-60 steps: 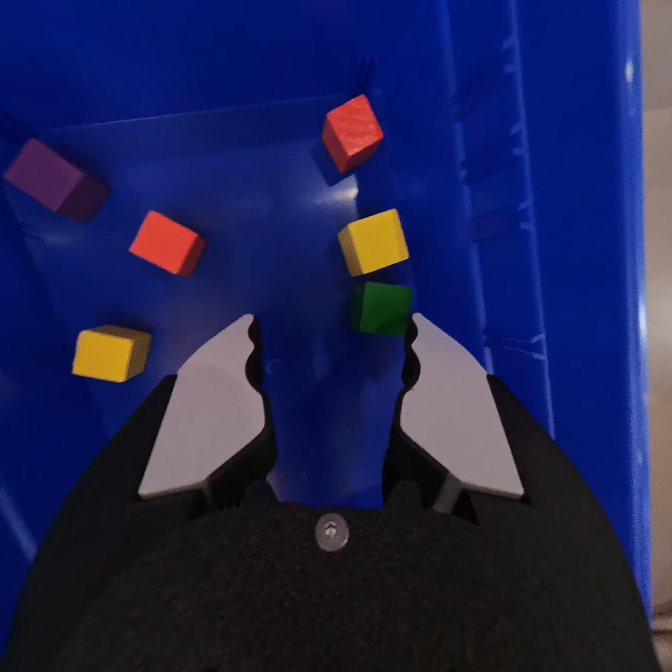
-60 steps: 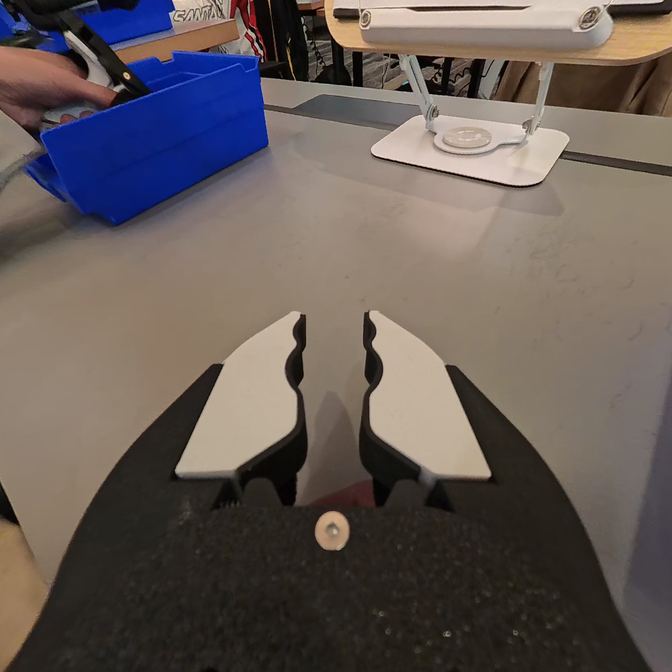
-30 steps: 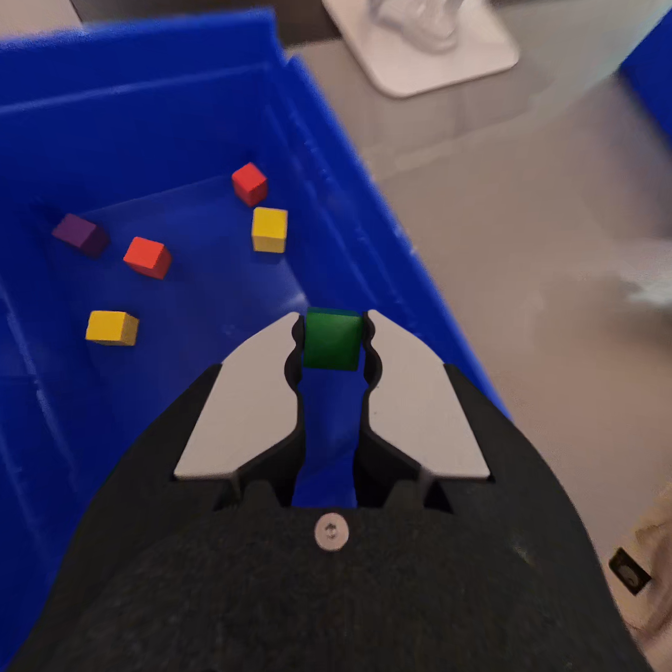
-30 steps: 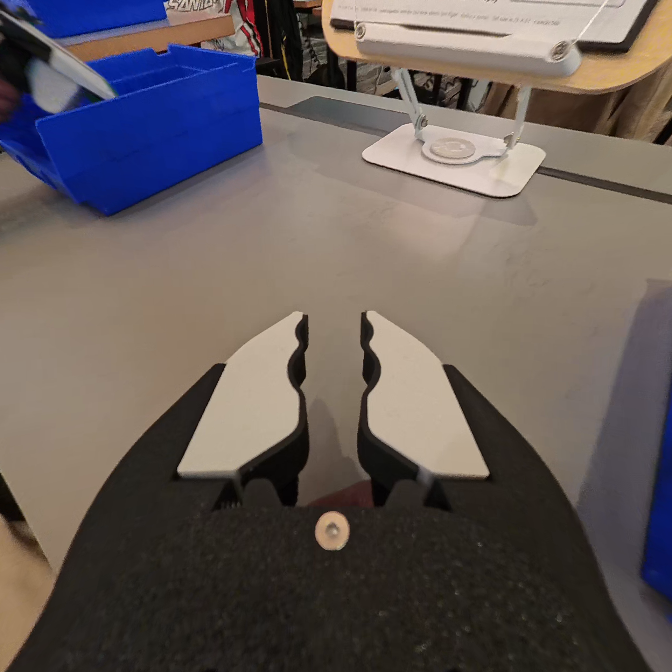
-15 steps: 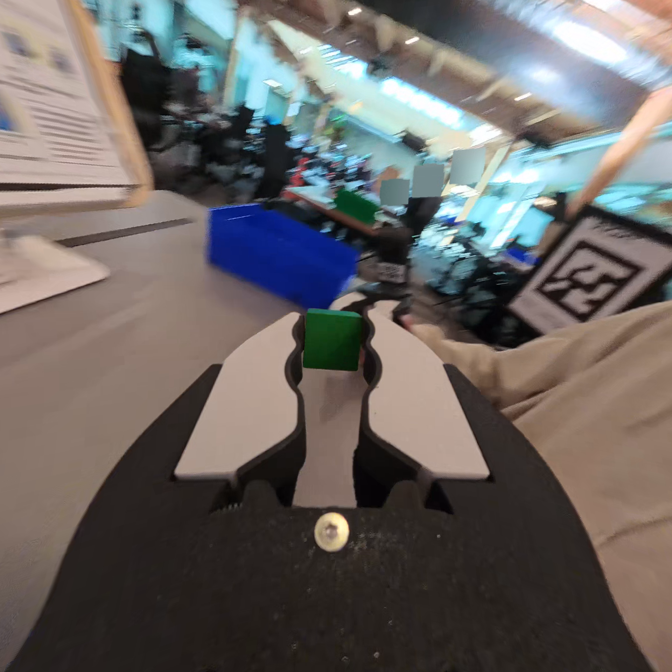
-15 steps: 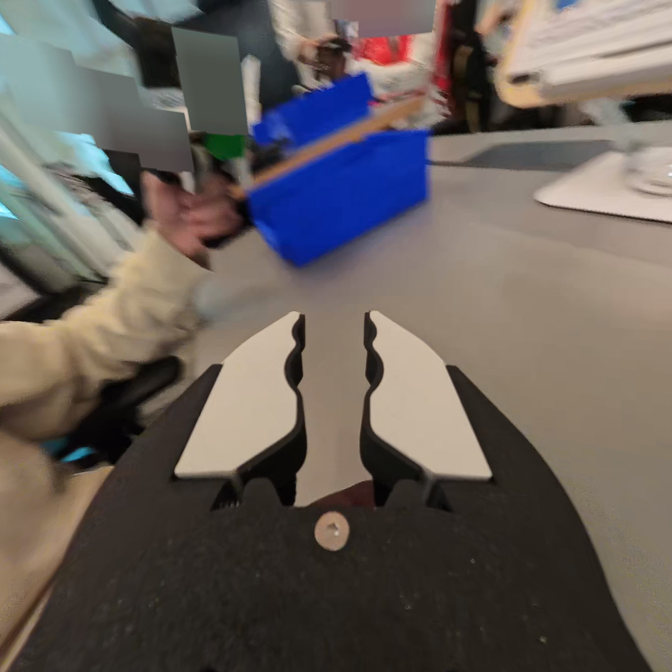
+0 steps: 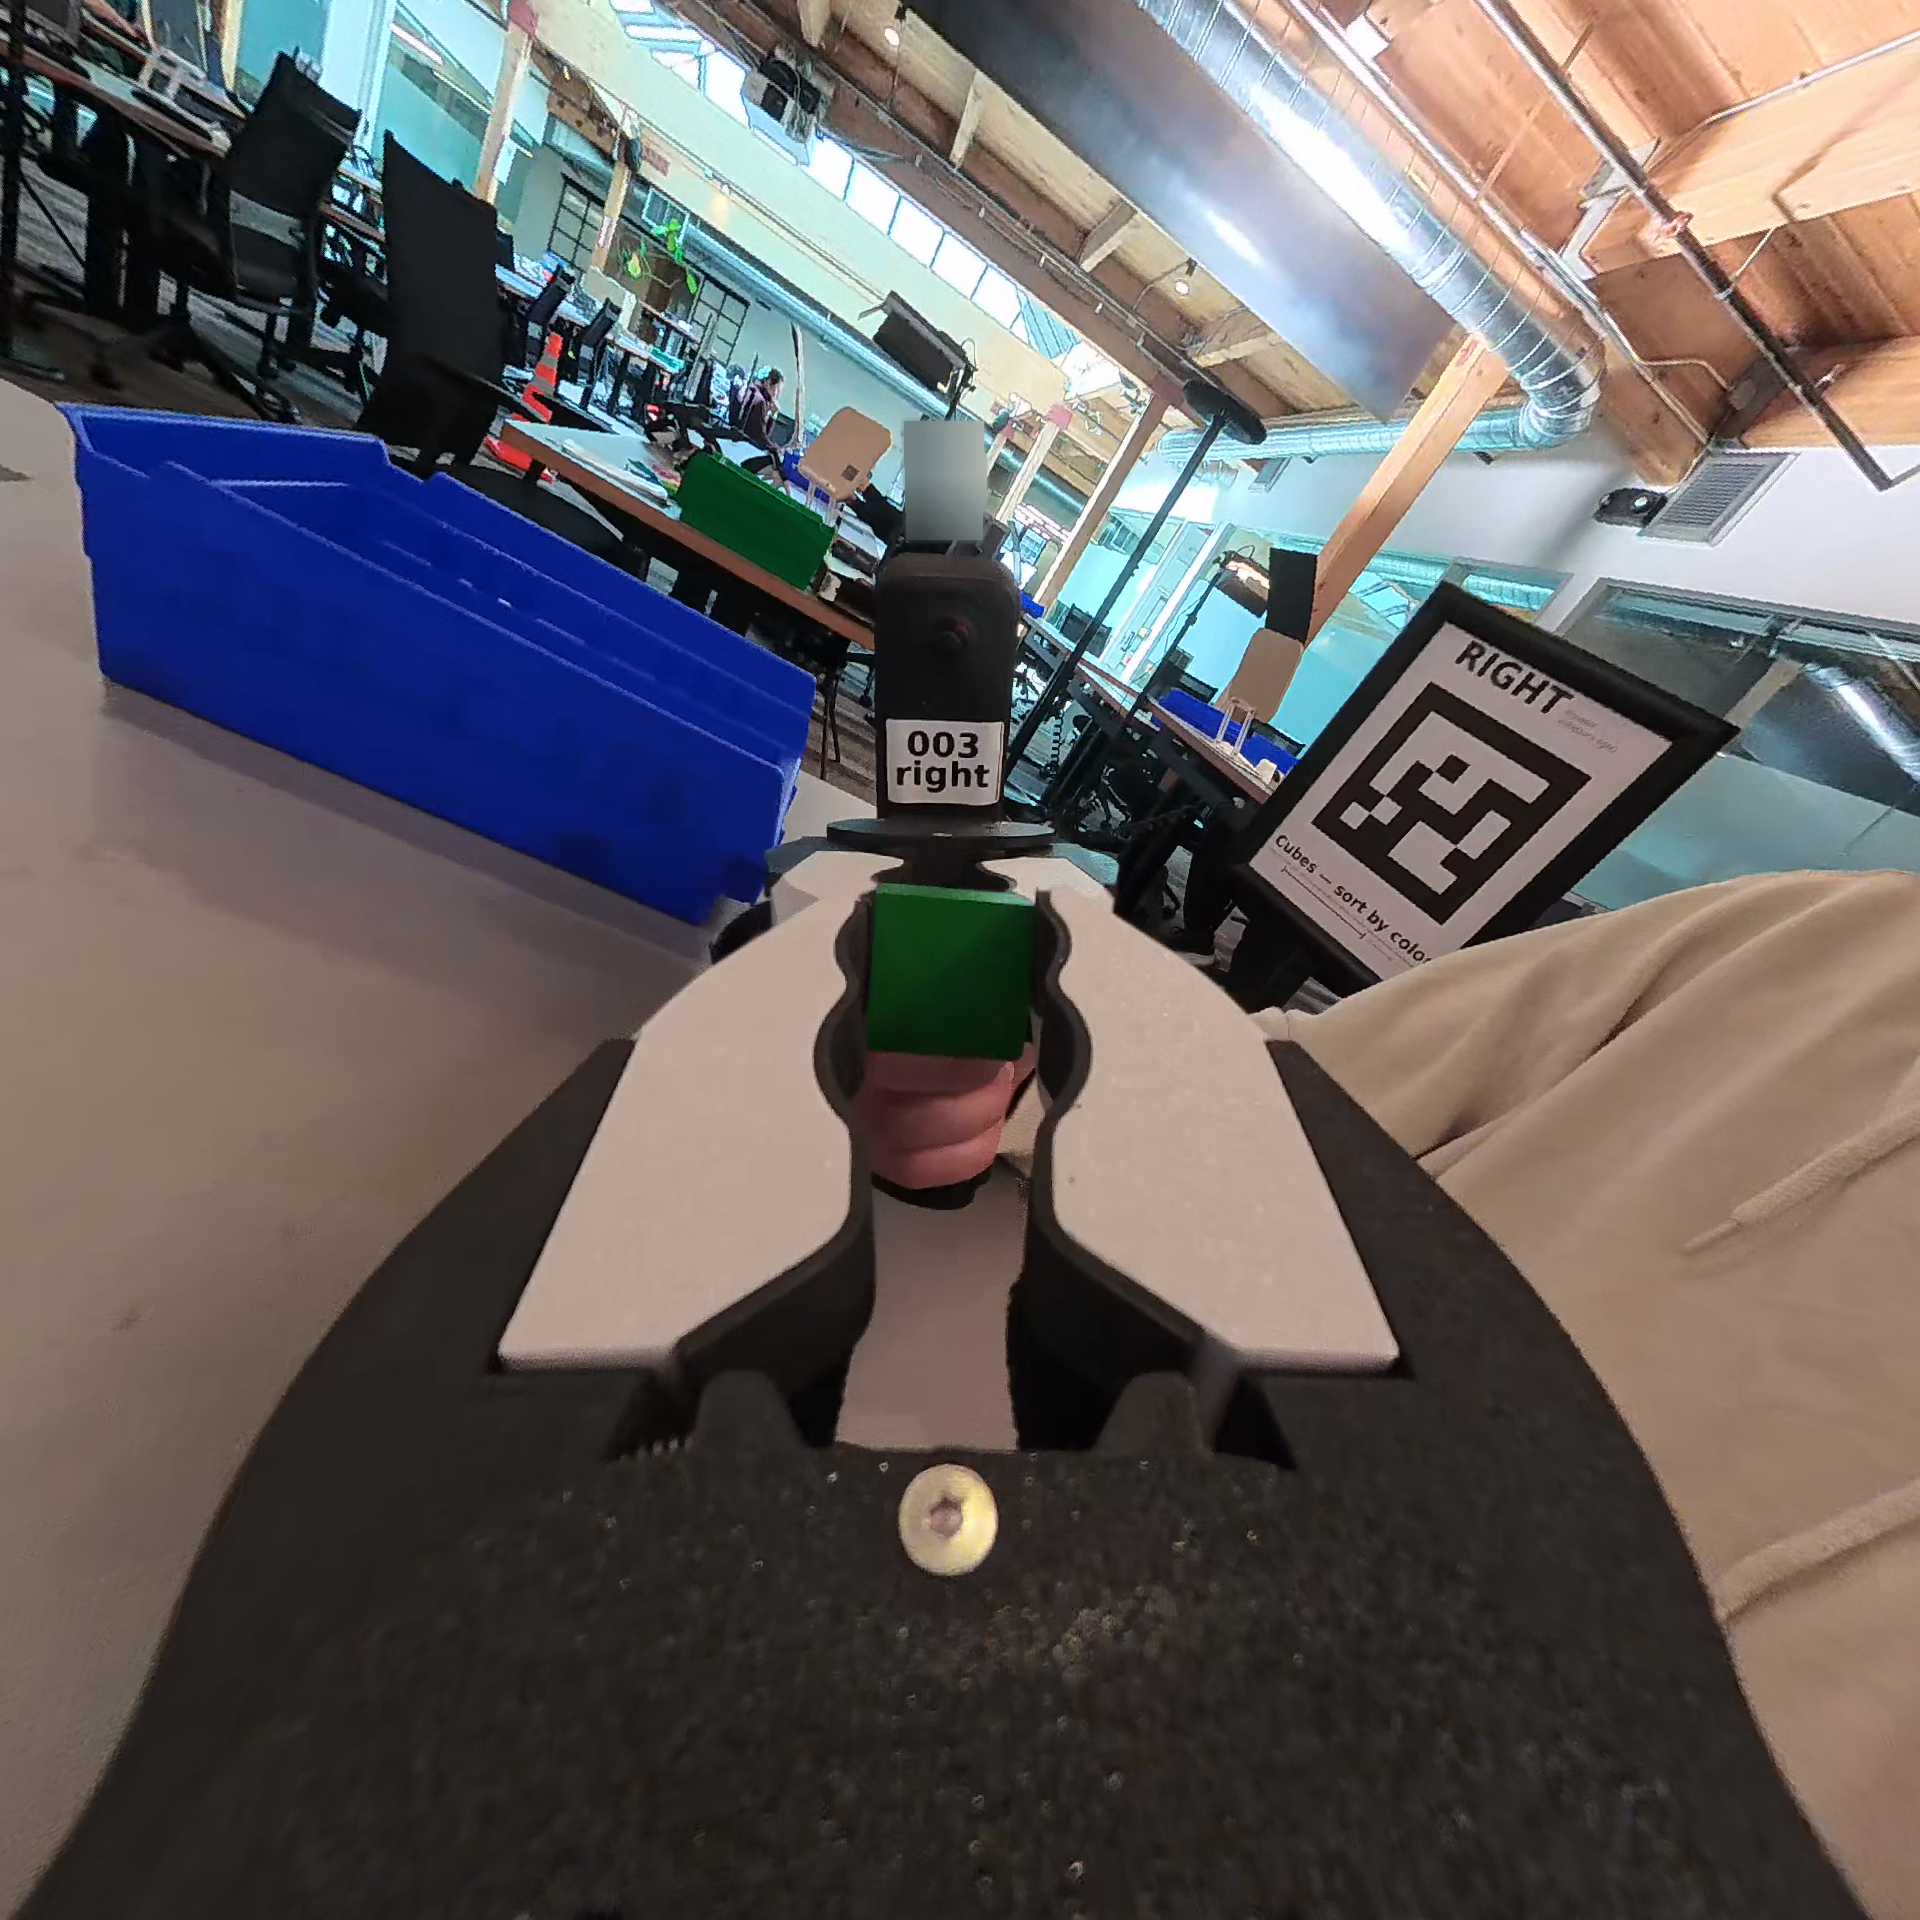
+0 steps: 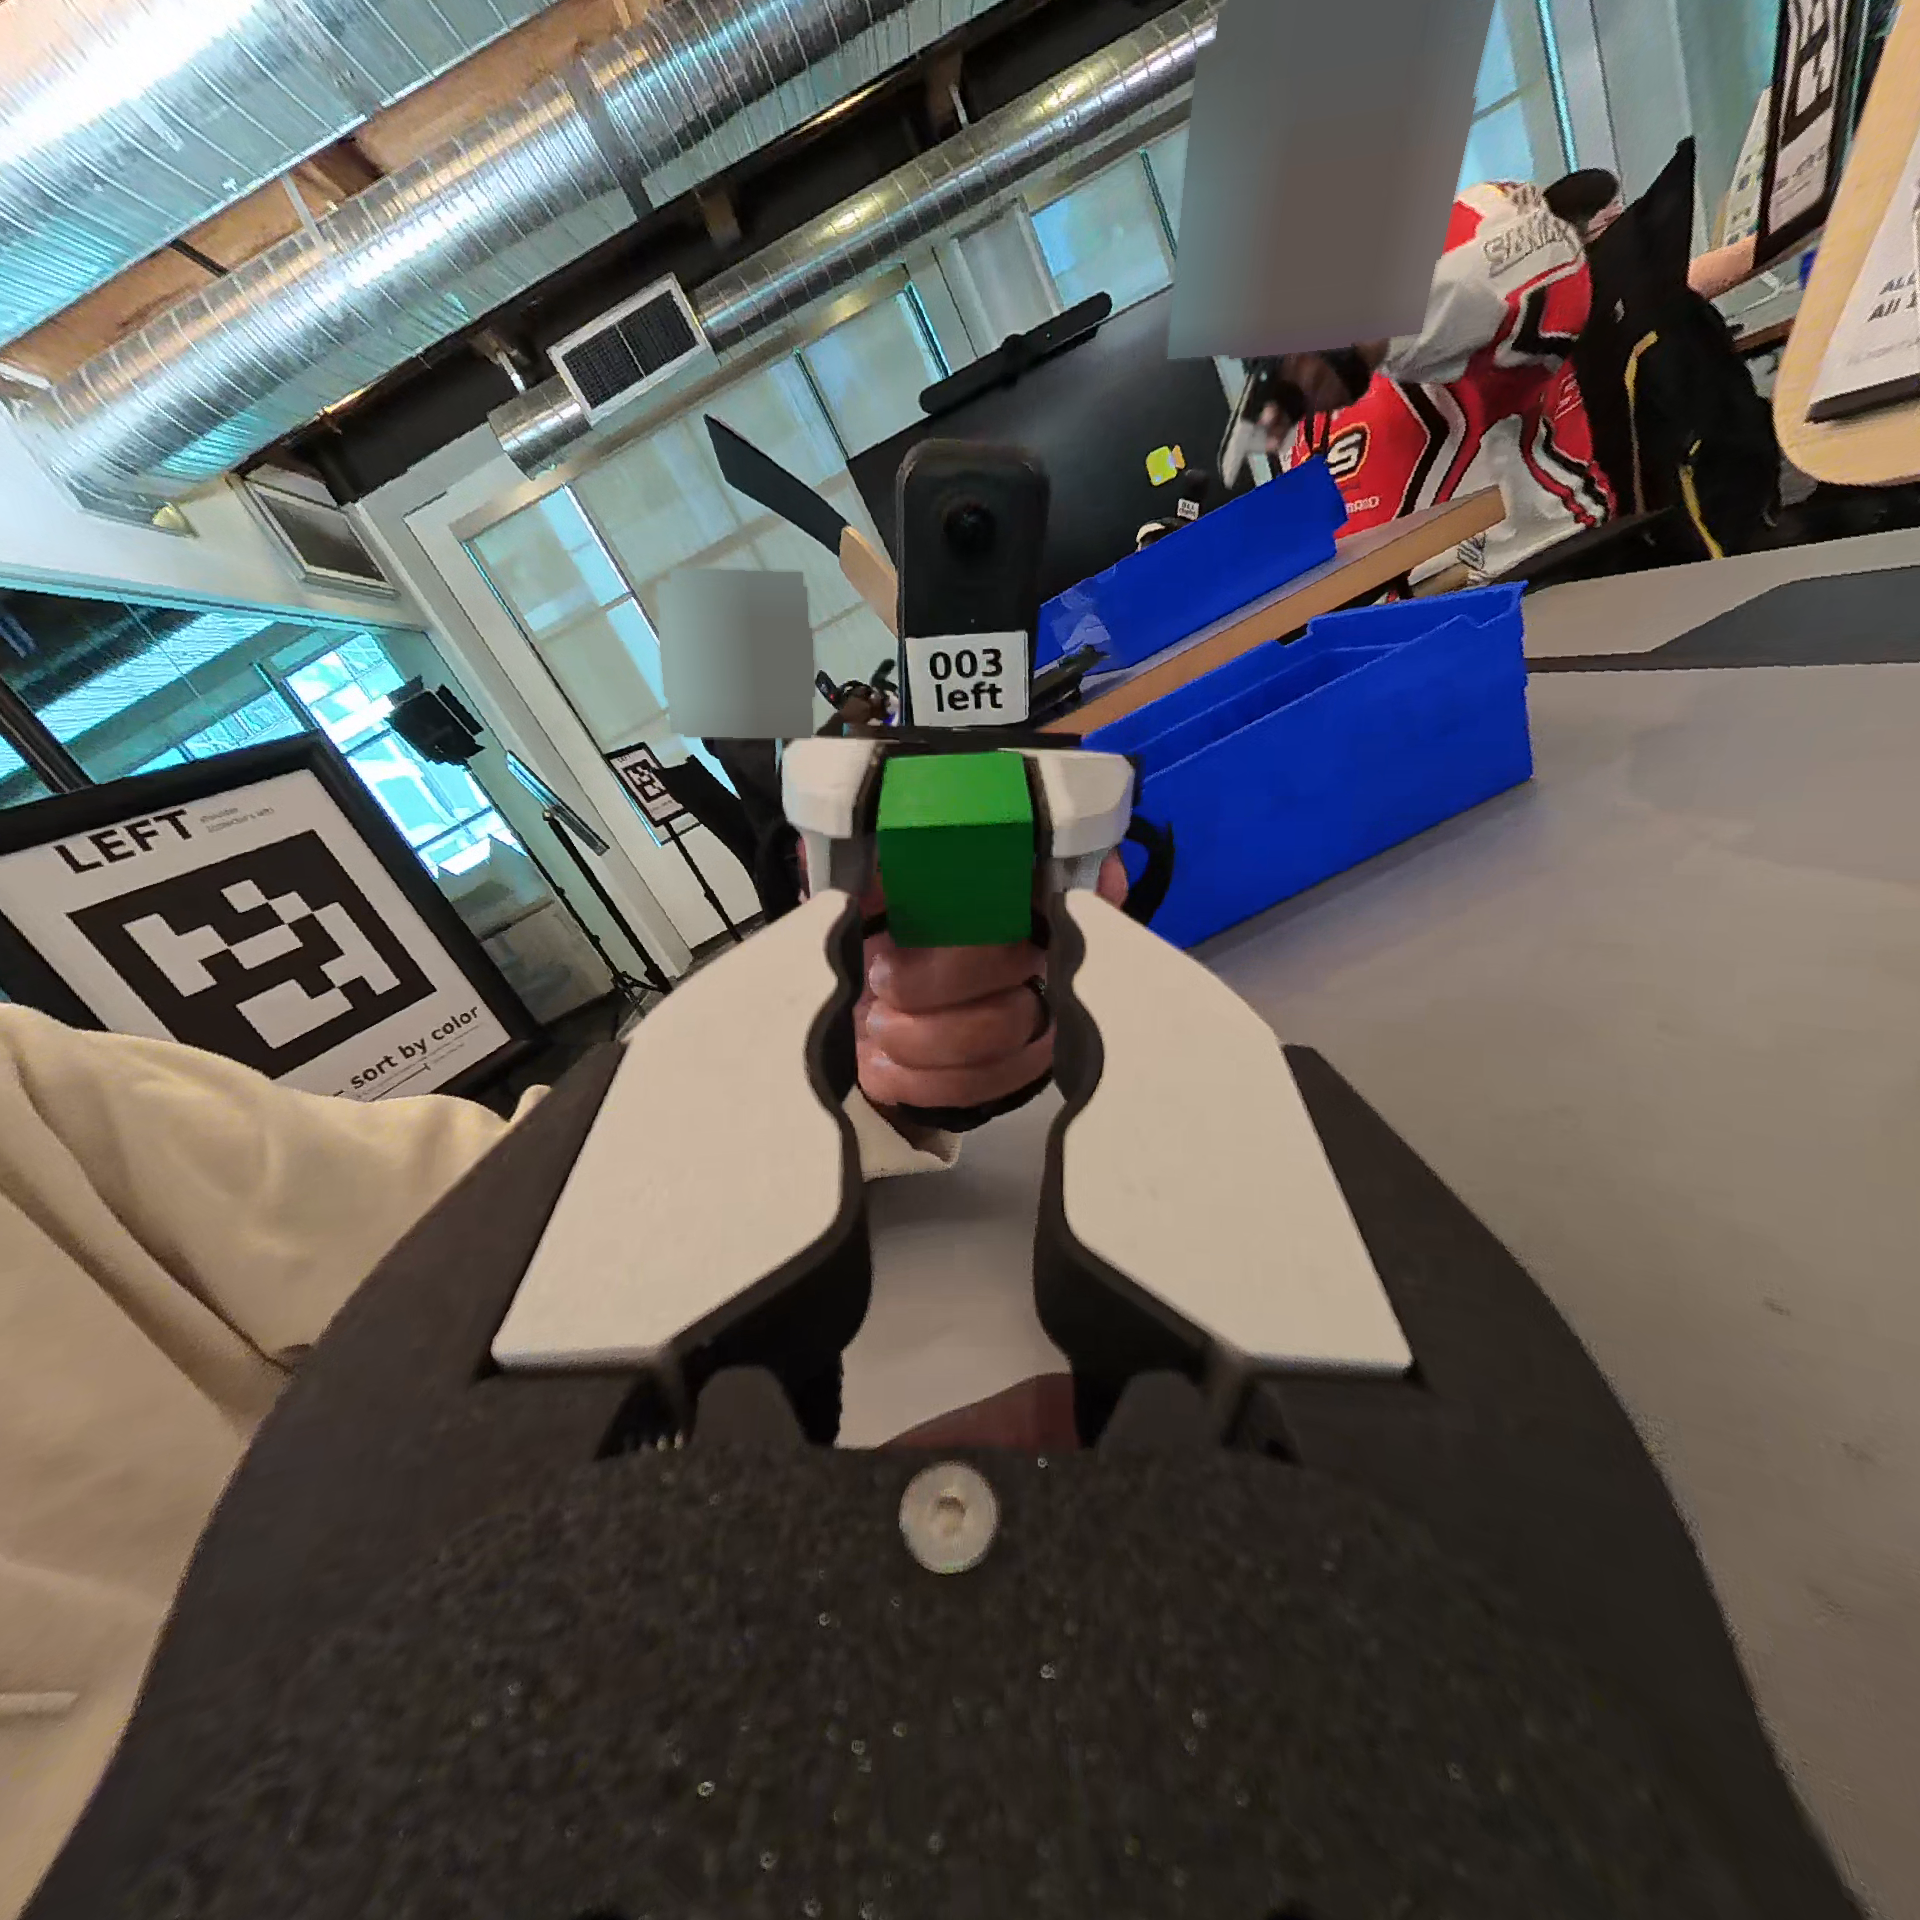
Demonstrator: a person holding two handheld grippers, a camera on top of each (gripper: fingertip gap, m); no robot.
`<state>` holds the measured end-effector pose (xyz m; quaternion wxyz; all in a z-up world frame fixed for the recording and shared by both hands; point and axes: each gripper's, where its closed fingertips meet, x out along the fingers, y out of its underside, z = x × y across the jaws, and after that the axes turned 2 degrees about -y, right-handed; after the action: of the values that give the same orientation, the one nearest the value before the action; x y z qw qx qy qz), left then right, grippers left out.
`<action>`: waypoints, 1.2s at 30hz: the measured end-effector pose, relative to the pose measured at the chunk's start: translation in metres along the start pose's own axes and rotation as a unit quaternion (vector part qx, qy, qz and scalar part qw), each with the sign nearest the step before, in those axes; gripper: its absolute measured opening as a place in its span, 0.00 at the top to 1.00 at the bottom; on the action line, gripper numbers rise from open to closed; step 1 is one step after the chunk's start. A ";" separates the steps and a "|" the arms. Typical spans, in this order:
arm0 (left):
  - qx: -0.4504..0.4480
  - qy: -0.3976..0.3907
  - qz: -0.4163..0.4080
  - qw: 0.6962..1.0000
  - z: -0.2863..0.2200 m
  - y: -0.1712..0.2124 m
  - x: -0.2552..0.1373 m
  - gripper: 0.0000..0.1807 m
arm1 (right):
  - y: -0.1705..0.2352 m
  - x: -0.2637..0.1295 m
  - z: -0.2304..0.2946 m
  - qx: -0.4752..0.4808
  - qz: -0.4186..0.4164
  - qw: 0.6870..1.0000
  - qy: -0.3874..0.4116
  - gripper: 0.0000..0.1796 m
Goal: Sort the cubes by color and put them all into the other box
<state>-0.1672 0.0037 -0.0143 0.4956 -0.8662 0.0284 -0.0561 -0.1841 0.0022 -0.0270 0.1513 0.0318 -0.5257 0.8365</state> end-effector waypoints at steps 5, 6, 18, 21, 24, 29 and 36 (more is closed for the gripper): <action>-0.010 -0.003 -0.004 1.000 0.006 0.005 0.005 0.84 | 0.006 0.001 -0.005 0.003 0.006 1.000 0.005 0.85; -0.013 -0.005 -0.004 1.000 0.007 0.006 0.006 0.84 | 0.007 0.000 -0.006 -0.002 0.004 1.000 0.010 0.85; 0.152 -0.550 0.009 0.821 0.066 0.053 -0.138 0.65 | 0.008 -0.057 -0.030 -0.033 -0.011 0.991 0.131 0.85; 0.151 -0.578 0.012 0.802 0.058 0.064 -0.149 0.65 | -0.004 -0.077 -0.033 -0.061 -0.011 0.982 0.177 0.85; 0.133 -0.545 0.015 0.828 0.051 0.066 -0.138 0.63 | -0.058 -0.122 -0.037 -0.139 0.019 0.948 0.286 0.85; 0.146 -0.548 0.032 0.823 0.055 0.069 -0.135 0.64 | -0.141 -0.256 -0.102 -0.158 0.193 0.819 0.517 0.85; 0.127 -0.545 0.053 0.827 0.069 0.070 -0.119 0.64 | -0.085 -0.304 -0.244 -0.009 0.478 0.735 0.481 0.84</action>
<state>-0.2767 0.0393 -0.1177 0.5385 -0.6824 -0.2084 0.4482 0.1560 0.1867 -0.1263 -0.0355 -0.6317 -0.3359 0.6978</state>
